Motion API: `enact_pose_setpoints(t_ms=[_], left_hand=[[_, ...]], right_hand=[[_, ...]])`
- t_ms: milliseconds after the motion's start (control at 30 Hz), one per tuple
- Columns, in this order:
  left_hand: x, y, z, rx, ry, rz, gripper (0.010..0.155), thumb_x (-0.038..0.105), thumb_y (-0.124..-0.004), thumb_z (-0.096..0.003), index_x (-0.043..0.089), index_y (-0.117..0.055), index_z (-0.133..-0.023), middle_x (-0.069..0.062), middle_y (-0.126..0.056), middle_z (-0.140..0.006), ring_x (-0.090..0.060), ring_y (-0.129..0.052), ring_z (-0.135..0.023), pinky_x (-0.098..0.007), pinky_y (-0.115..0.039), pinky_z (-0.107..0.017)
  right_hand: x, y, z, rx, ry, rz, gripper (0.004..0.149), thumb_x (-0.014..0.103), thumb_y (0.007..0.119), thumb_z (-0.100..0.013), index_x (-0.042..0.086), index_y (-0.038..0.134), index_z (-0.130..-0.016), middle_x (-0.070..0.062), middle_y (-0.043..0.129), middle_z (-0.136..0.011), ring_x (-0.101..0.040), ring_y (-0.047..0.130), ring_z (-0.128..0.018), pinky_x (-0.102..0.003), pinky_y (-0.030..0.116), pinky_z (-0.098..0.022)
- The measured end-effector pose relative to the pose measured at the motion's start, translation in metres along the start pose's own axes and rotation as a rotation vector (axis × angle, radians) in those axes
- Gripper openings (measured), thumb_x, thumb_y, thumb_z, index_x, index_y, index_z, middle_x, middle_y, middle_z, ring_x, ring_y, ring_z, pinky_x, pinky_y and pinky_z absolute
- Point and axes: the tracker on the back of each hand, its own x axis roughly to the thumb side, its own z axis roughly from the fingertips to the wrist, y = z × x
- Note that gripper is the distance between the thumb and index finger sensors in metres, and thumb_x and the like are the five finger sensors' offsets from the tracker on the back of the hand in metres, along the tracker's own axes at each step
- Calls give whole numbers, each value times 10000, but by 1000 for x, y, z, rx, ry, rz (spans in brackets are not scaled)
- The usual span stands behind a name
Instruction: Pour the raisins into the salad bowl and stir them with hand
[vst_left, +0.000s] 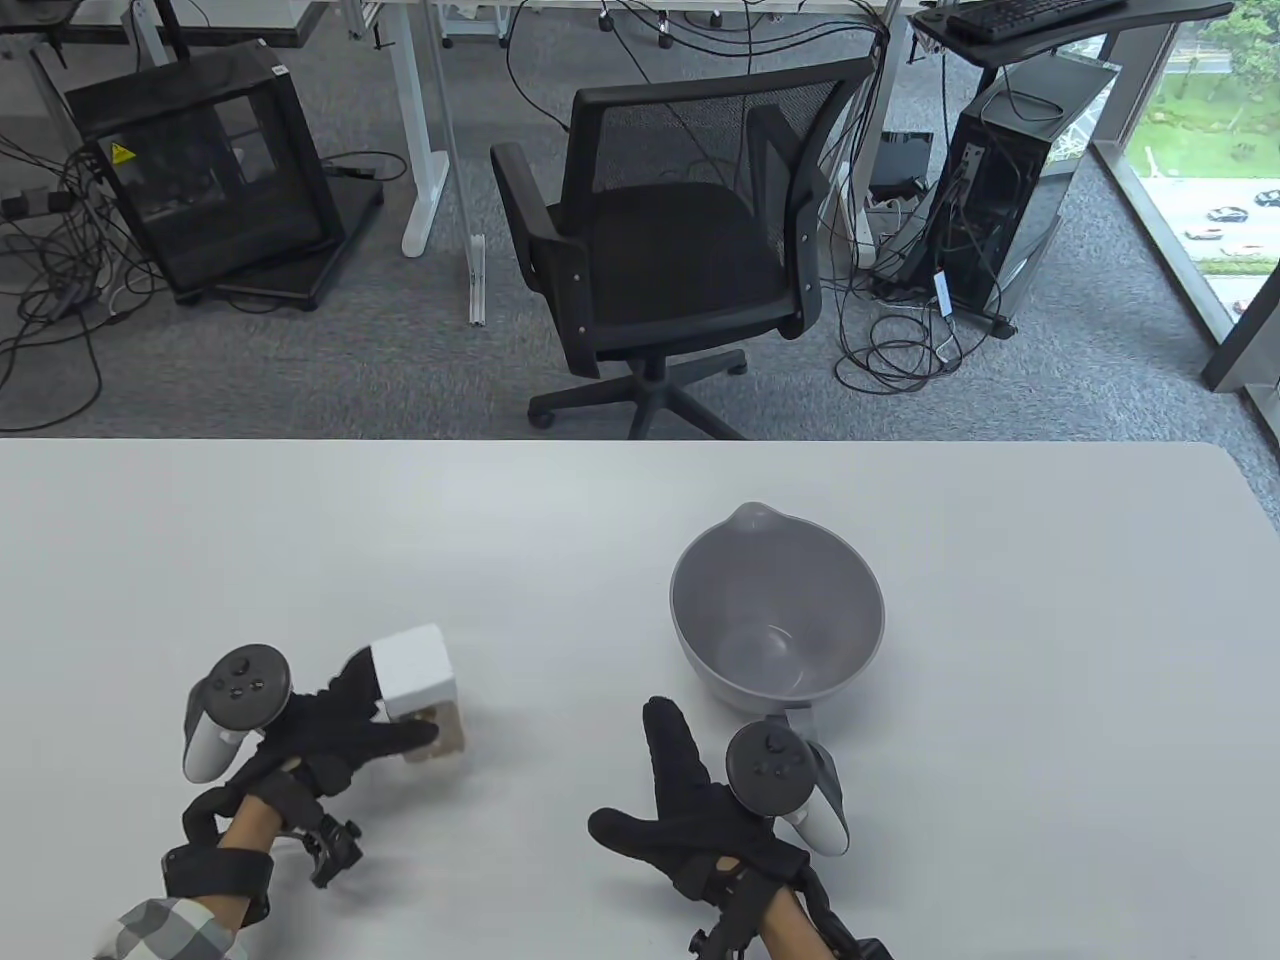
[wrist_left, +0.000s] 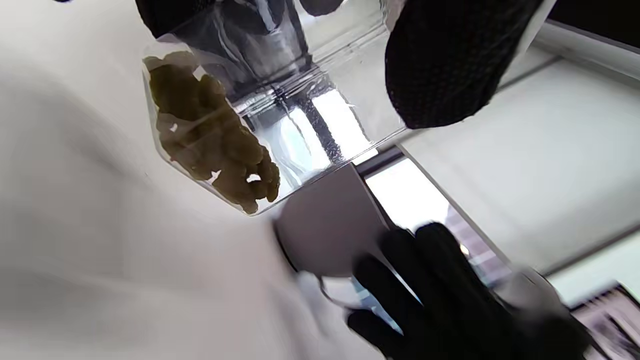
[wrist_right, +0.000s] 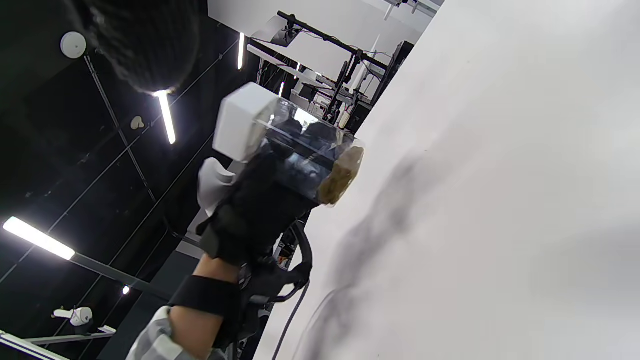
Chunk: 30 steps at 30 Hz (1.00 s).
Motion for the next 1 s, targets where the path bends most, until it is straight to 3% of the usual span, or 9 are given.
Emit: enact_pose_setpoints(t_ms=[133,333,467,567,667,733,867,933,1000], left_hand=[[26,-50,5,11,-54,-116,917,519,-967,-424,168,-431,-1079,-216,-624,-1078,-552,-786,-892,-824,-661,-562],[24,-72,2,77,-7,-34,898,466,-1030,-377,206,-478,-1036,-198,-644,-1030,-529,-782,-893,-746,-764,-542],[18,-70,2,-4,-3,-163,896,468,-1052,-350,240,-523,-1036,-161,-654,-1035,-496,-770,-918,-752,-758,-548],[11,-75,2,-10,34,-85,894,467,-1042,-366,227,-510,-1043,-180,-641,-1041,-517,-764,-912,-757,-751,-549],[12,-76,2,5,47,-86,897,465,-1038,-373,214,-502,-1048,-194,-632,-1041,-531,-754,-906,-768,-738,-548],[17,-76,1,24,48,-120,904,469,-1034,-380,207,-492,-1055,-201,-631,-1039,-530,-756,-902,-773,-734,-547],[13,-79,0,-11,74,-129,898,469,-1043,-366,230,-513,-1050,-173,-638,-1048,-512,-749,-920,-772,-732,-551],[9,-79,1,2,101,-64,900,472,-1033,-379,214,-502,-1058,-187,-634,-1047,-524,-752,-910,-769,-731,-552],[9,-77,1,13,95,-66,901,468,-1032,-383,215,-494,-1060,-192,-625,-1050,-530,-744,-911,-770,-726,-554]], right_hand=[[60,21,-15,-2,-10,102,1063,618,671,-532,6,-74,-980,-357,152,-1061,-604,360,-913,-758,412,-586],[141,56,-50,-129,83,1088,771,655,533,-571,31,580,-1020,-271,752,-921,-387,896,-627,-448,804,-458],[147,73,-66,387,10,895,571,313,776,-547,96,562,-1030,-219,459,-1131,-554,552,-937,-680,490,-665],[142,81,-66,410,-82,900,315,263,780,-529,202,807,-837,-136,445,-1142,-488,377,-1019,-744,349,-671],[131,77,-61,-28,-5,924,668,547,671,-550,124,580,-1058,-236,374,-1161,-545,455,-978,-755,418,-624],[129,76,-59,-271,137,1090,839,652,632,-518,-3,579,-1038,-339,710,-978,-484,842,-704,-606,711,-509],[144,86,-63,244,6,1124,520,420,777,-526,146,686,-959,-139,637,-1093,-474,699,-921,-674,589,-638],[151,80,-57,259,-200,996,365,454,756,-525,233,831,-805,-24,708,-1073,-370,567,-1039,-709,482,-675],[151,71,-52,-17,-187,812,531,523,729,-532,151,796,-904,-129,615,-1127,-441,558,-1012,-750,449,-639]])
